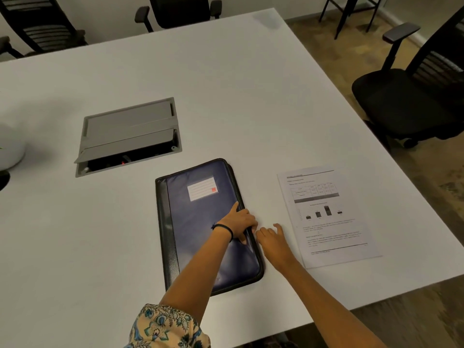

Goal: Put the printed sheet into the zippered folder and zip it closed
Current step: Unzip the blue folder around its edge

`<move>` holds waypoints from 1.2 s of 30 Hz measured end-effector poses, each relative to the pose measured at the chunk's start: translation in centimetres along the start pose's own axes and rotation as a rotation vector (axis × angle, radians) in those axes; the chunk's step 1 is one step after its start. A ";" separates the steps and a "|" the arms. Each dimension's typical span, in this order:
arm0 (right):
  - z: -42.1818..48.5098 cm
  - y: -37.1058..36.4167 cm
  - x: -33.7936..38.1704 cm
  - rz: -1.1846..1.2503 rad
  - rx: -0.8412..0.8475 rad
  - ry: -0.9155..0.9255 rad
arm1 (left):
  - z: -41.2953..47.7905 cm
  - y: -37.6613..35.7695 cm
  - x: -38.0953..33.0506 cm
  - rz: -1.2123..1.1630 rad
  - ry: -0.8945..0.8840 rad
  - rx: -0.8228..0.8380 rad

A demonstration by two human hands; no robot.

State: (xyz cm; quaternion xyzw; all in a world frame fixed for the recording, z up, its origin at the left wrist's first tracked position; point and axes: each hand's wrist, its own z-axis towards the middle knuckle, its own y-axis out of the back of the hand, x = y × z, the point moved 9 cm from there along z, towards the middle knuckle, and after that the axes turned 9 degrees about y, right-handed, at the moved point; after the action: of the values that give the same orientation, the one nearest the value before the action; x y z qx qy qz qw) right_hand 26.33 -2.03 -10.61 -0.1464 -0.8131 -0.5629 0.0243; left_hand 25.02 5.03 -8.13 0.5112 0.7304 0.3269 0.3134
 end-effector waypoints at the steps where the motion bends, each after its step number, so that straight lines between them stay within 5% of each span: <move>1: 0.1 -0.1 0.1 -0.026 0.008 0.025 | 0.0 0.0 0.1 -0.013 -0.002 -0.001; 6: -0.6 1.4 -0.1 -0.069 -0.089 0.106 | 0.2 0.1 0.2 -0.062 -0.012 0.011; 19: 0.6 1.3 0.4 -0.083 -0.068 0.065 | -0.4 0.4 -0.2 -0.095 -0.016 -0.039; 31: -3.9 -0.6 0.5 -0.032 -0.025 0.225 | -0.1 0.5 0.0 -0.131 -0.011 0.048; 36: -7.7 -2.0 2.5 -0.034 -0.046 0.125 | -0.3 0.7 -0.2 -0.128 -0.006 0.057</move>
State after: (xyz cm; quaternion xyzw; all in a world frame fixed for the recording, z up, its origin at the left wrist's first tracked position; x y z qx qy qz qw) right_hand 22.46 -9.20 -9.09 -0.0976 -0.7990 -0.5900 0.0623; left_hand 25.21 5.03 -7.37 0.4732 0.7698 0.2837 0.3209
